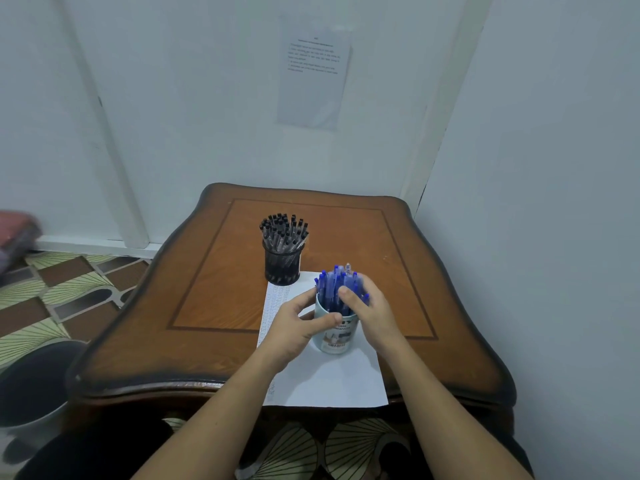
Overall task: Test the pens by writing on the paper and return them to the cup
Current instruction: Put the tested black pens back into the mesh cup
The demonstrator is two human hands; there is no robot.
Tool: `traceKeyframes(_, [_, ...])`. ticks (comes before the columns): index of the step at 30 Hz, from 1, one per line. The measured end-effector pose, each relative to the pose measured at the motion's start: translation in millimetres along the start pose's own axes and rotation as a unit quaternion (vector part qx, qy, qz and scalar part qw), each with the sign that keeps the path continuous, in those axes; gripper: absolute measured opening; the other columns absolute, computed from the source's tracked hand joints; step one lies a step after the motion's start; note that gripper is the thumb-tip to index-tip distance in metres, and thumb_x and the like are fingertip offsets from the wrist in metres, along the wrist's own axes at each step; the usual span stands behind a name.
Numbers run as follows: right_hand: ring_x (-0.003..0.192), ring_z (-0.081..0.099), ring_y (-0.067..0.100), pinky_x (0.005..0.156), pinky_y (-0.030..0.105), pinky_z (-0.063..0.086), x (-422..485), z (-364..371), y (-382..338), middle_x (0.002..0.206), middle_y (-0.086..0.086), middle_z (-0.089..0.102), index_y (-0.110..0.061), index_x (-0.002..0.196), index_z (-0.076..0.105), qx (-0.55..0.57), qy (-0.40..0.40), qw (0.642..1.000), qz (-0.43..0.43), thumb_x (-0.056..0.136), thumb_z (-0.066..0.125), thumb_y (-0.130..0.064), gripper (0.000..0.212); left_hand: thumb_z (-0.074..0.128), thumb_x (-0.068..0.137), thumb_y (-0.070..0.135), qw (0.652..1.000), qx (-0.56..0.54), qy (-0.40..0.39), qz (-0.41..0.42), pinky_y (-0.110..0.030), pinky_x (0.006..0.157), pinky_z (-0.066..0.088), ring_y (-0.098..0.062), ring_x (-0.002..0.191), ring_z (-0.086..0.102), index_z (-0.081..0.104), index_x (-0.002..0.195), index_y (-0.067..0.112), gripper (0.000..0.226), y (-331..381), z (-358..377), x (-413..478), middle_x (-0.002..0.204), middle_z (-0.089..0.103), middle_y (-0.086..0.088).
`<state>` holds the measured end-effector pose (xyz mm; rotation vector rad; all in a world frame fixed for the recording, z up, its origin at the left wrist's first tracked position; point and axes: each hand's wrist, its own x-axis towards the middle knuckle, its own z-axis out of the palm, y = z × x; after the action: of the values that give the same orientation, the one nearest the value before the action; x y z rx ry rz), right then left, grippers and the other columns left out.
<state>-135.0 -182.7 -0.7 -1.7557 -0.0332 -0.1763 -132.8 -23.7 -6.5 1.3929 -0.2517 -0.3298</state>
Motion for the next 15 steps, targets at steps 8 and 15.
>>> traceKeyframes(8, [0.117,0.06,0.022,0.095,0.04,0.053,-10.3,-22.8,18.0,0.122,0.002,0.067,-0.024,0.127,0.06,0.0,-0.12,0.991,0.061,0.069,0.057,-0.013,0.059,0.075,0.082,0.011,1.0,0.025,-0.002,0.0,-0.018,0.08,0.053,-0.004,0.108,0.064,0.055,0.134,0.031,0.059,-4.9,-3.5,2.2,0.12,0.067,0.014])
traceKeyframes(15, [0.112,0.059,0.01,0.074,0.021,0.055,-9.5,-24.7,21.8,0.118,-0.01,0.065,-0.034,0.127,0.052,-0.033,-0.125,0.99,0.054,0.067,0.083,0.004,0.078,0.076,0.081,0.018,1.0,0.025,-0.009,0.011,-0.025,0.088,0.053,-0.01,0.114,0.062,0.052,0.136,0.034,0.062,-13.3,-6.0,6.1,0.125,0.066,0.009])
